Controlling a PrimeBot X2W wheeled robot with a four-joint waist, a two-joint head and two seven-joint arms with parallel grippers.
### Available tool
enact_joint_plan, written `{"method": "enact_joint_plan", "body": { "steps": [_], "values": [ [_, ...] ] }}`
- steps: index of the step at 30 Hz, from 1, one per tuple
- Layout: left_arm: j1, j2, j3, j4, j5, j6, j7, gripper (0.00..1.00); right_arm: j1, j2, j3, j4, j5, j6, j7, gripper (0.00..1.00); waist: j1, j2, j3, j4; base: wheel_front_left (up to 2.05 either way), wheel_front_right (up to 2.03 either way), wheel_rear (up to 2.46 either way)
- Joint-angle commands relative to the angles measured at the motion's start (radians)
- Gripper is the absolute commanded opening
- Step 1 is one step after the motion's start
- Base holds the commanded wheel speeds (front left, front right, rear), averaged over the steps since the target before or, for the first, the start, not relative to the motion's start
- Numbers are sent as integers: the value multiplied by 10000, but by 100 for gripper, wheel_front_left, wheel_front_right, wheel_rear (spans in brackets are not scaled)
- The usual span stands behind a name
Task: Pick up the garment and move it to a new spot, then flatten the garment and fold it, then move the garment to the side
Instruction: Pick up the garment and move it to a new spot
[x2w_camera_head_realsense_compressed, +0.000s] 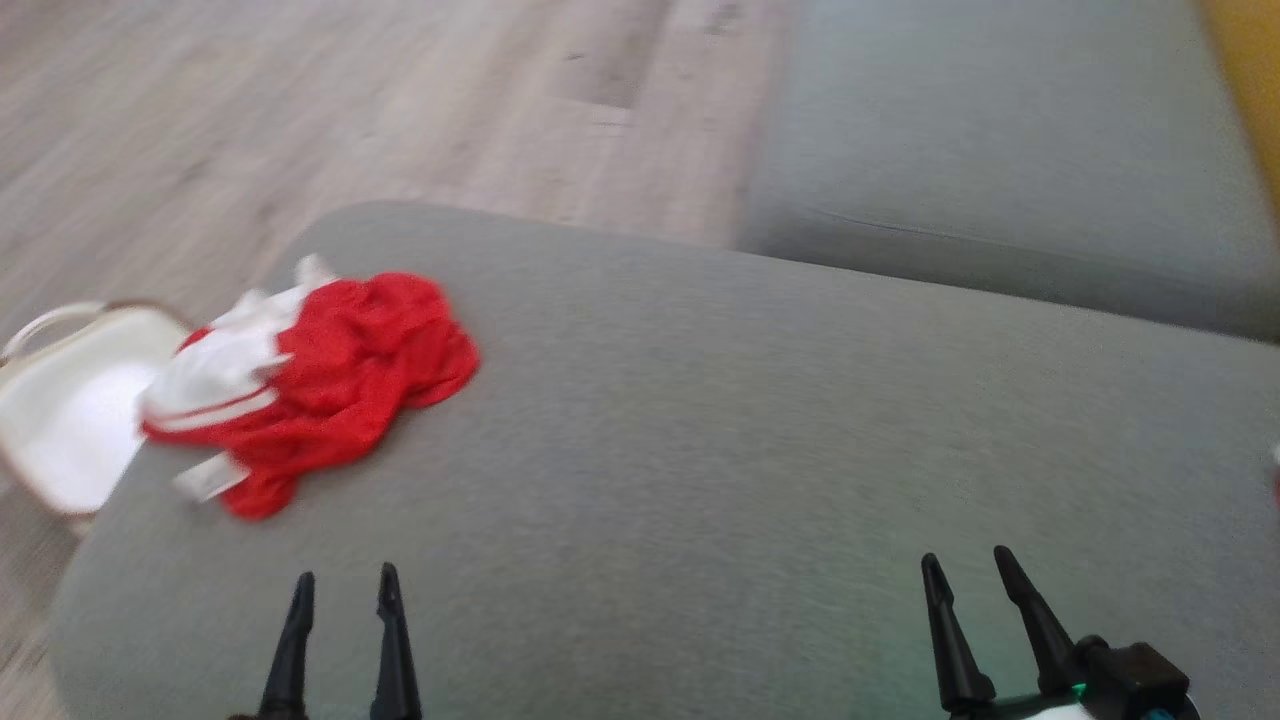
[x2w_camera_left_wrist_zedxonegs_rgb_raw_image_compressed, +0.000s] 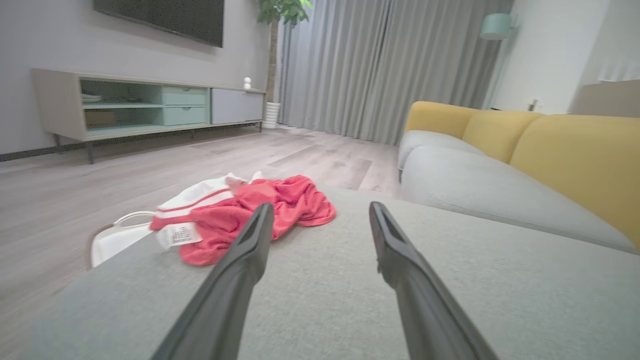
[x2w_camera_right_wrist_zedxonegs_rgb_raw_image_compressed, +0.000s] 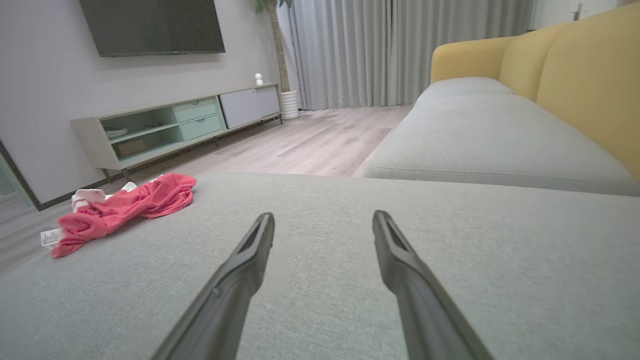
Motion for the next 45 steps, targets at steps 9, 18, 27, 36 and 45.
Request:
{"method": "enact_joint_plan", "body": {
  "steps": [9,18,27,36,45],
  "values": [
    [-377,-51,909,-916,153,92,-51,100,-1086,-67,362,-122,-223,65,-108,100,0,-1,841,1733,0,0,0],
    [-1808,81,1457,-1162,376,-375,-51,100,-1200,-595,449,-101,-699,65,-108,100,0,-1,1879,2248,0,0,0],
    [-6967,961,1579,1245,516,-1113,546,100,-1600,-2315,-42,-923,-1064,65,-109,100,0,-1,4408,2343,0,0,0],
    [-11413,1648,2036,7110,-57,-784,4689,100,-2314,-3667,-151,-1791,-1039,65,72,100,0,-1,5883,1809,0,0,0],
    [-12069,1725,2711,10080,-1075,-1067,5976,100,-2948,-3940,-189,-2253,-1029,65,221,100,0,-1,6446,1174,0,0,0]
  ]
}}
